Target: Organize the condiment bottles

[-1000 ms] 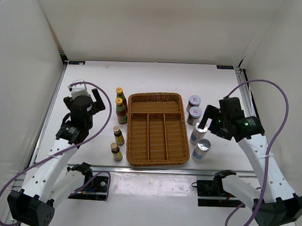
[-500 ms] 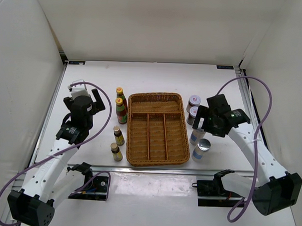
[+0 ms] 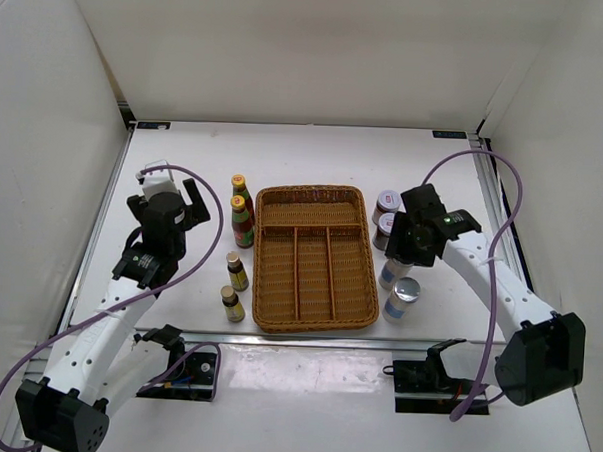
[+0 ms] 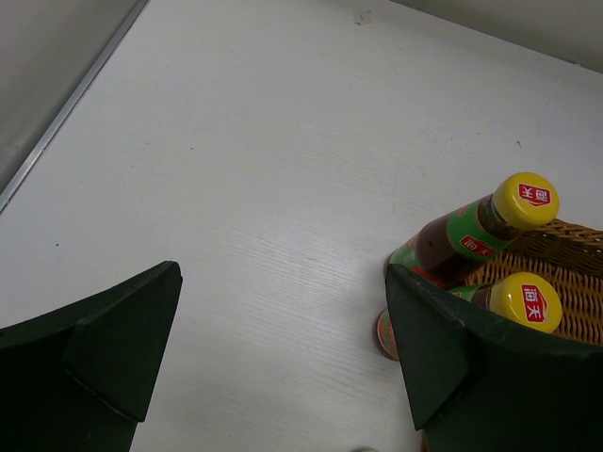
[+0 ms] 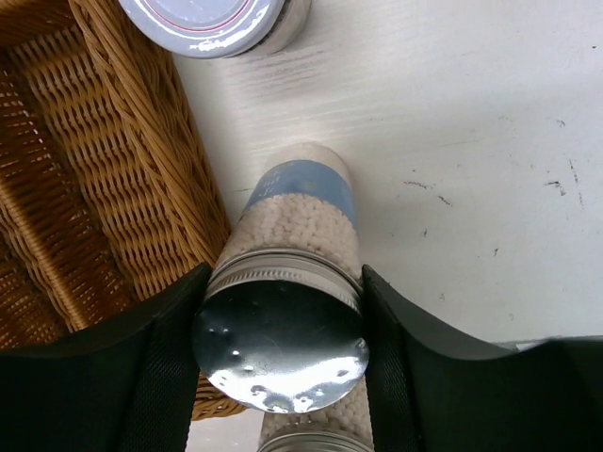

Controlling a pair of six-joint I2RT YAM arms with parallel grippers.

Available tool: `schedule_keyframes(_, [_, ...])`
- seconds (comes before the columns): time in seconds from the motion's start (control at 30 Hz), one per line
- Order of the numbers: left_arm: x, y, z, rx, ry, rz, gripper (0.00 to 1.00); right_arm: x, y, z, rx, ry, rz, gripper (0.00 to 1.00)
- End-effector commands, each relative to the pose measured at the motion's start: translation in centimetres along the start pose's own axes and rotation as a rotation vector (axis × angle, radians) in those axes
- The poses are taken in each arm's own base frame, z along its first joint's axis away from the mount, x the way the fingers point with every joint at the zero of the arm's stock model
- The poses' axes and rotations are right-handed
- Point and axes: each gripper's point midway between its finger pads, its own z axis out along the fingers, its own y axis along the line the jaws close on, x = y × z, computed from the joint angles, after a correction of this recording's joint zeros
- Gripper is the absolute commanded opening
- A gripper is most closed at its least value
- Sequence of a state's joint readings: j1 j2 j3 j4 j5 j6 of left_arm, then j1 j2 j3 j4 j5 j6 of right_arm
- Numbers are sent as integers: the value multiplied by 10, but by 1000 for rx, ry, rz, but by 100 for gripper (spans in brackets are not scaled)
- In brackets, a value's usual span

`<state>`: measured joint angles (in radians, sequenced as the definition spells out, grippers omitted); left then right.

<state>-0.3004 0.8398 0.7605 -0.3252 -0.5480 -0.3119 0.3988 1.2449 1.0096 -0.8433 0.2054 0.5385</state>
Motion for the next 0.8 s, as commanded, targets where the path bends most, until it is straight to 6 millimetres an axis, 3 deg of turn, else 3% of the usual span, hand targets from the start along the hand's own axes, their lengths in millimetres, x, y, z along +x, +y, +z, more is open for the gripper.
schedule_keyframes(0.0, [-6, 3, -2, -13, -29, -20, 100, -12, 4, -10, -31, -61, -21, 51])
schedule_keyframes(0.13, [-6, 3, -2, -13, -29, -20, 100, -36, 1, -36, -14, -145, -34, 32])
schedule_keyframes(0.27, [-6, 3, -2, -13, -29, -20, 100, -62, 5, -68, -31, -232, -60, 23])
schedule_keyframes(0.37, [-6, 3, -2, -13, -29, -20, 100, -84, 17, -94, -76, -309, -60, 20])
schedule_keyframes(0.47, [-6, 3, -2, -13, -29, -20, 100, -94, 38, -110, -154, -331, -78, 15])
schedule_keyframes(0.67, [-4, 3, -1, -15, -21, -6, 100, -83, 101, -101, -289, -273, -199, 15])
schedule_keyframes(0.77, [-4, 3, -1, -15, -21, -6, 100, -77, 119, -87, -292, -251, -240, 13])
